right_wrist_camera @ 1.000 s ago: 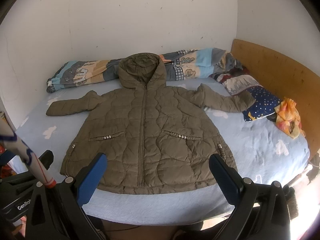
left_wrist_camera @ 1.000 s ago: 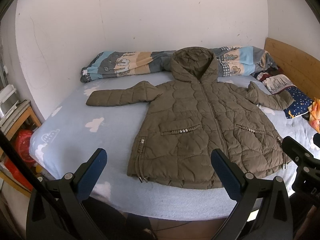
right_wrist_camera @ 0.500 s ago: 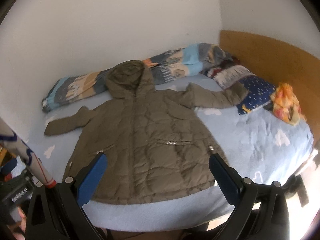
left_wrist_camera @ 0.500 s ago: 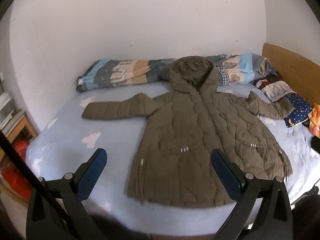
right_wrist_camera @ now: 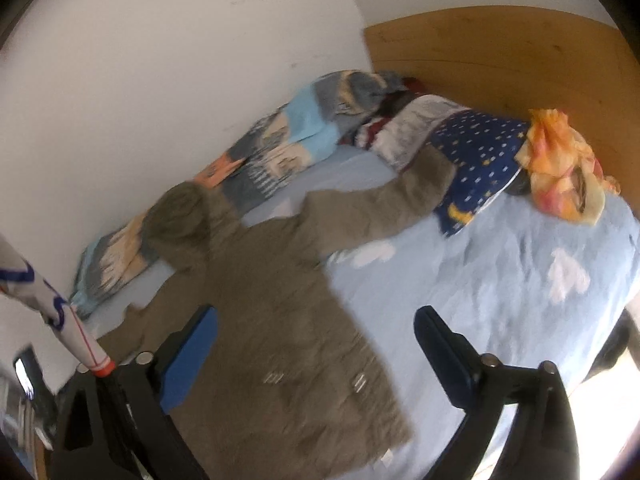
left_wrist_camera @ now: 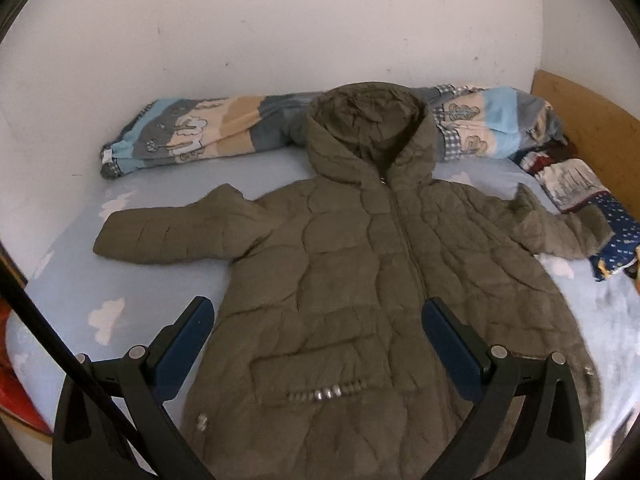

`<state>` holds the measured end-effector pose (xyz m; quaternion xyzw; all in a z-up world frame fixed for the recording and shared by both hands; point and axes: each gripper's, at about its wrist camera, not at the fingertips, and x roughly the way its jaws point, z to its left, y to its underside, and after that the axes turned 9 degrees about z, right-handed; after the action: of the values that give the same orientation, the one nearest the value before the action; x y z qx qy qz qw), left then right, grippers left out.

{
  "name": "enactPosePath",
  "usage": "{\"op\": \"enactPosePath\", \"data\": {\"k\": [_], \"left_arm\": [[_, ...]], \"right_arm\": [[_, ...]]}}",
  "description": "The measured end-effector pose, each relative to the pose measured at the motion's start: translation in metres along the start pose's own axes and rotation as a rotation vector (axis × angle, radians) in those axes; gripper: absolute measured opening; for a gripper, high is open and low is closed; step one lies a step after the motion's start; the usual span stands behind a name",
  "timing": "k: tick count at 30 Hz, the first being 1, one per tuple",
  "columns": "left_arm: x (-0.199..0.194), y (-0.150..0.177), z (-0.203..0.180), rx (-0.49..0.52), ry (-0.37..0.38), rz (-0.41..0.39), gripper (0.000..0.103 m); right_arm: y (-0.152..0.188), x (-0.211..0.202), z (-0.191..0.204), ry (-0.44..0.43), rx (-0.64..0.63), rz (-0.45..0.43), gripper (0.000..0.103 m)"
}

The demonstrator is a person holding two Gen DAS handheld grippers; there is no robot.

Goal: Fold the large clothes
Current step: 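Grasp the jacket sleeve cuff with the right gripper and lift it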

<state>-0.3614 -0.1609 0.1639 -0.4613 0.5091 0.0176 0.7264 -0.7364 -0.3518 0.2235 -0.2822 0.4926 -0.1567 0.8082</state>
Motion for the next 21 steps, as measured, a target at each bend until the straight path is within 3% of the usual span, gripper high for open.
{"op": "enactPosePath", "data": {"k": [2, 5, 7, 8, 10, 13, 16, 21], "left_arm": [[0.014, 0.003, -0.004, 0.032, -0.032, 0.010, 0.103], [0.023, -0.004, -0.006, 0.065, -0.050, -0.020, 0.103], [0.029, -0.009, -0.007, 0.081, -0.067, -0.030, 0.103], [0.034, -0.011, -0.006, 0.086, -0.067, -0.024, 0.103], [0.045, -0.015, -0.005, 0.084, -0.072, -0.004, 0.103], [0.061, -0.017, -0.001, 0.067, -0.056, 0.048, 0.103], [0.068, -0.017, 0.003, 0.050, -0.043, 0.068, 0.103], [0.071, -0.017, 0.003, 0.047, -0.058, 0.058, 0.103]], "right_arm": [[-0.034, 0.023, -0.030, 0.012, 0.050, -0.007, 0.085], [-0.077, 0.060, -0.073, 0.050, 0.110, 0.015, 0.071], [-0.108, 0.090, -0.106, 0.062, 0.141, 0.024, 0.068], [-0.122, 0.106, -0.121, 0.065, 0.169, 0.044, 0.061], [-0.141, 0.133, -0.148, 0.027, 0.237, 0.063, 0.049], [-0.165, 0.170, -0.178, 0.043, 0.287, 0.068, 0.045], [-0.180, 0.198, -0.200, 0.004, 0.353, 0.076, 0.043], [-0.200, 0.238, -0.222, 0.086, 0.368, 0.101, 0.043]]}}
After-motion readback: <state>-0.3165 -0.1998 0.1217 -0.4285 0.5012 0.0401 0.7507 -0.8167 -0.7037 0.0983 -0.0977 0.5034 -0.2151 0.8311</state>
